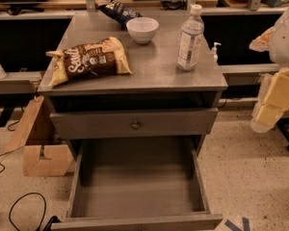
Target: Place blue plastic bottle into middle drawer
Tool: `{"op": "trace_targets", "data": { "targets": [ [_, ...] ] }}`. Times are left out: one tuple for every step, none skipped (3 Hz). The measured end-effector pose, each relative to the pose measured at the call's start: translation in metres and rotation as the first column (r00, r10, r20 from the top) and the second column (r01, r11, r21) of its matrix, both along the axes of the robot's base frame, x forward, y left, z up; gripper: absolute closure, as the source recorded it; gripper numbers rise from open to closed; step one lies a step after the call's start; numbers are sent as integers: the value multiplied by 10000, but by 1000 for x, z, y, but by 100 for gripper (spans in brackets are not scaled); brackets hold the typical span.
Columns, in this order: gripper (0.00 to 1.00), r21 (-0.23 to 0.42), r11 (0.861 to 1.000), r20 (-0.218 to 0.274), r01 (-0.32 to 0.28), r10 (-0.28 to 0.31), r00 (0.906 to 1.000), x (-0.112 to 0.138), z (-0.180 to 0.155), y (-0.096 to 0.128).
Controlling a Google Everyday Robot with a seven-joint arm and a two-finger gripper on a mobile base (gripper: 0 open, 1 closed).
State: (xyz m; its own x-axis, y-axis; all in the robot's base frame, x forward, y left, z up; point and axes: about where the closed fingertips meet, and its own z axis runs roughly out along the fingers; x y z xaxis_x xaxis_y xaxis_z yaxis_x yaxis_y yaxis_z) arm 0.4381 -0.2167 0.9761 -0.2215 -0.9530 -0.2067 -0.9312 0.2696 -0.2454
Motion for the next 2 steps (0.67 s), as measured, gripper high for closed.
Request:
{"op": "trace_targets", "data": {
  "targets": [
    [0, 0, 10000, 0, 0, 0, 10000, 0, 0, 0],
    [0, 453, 9990, 506, 55, -78, 9987, 20, 11, -8]
  ]
}}
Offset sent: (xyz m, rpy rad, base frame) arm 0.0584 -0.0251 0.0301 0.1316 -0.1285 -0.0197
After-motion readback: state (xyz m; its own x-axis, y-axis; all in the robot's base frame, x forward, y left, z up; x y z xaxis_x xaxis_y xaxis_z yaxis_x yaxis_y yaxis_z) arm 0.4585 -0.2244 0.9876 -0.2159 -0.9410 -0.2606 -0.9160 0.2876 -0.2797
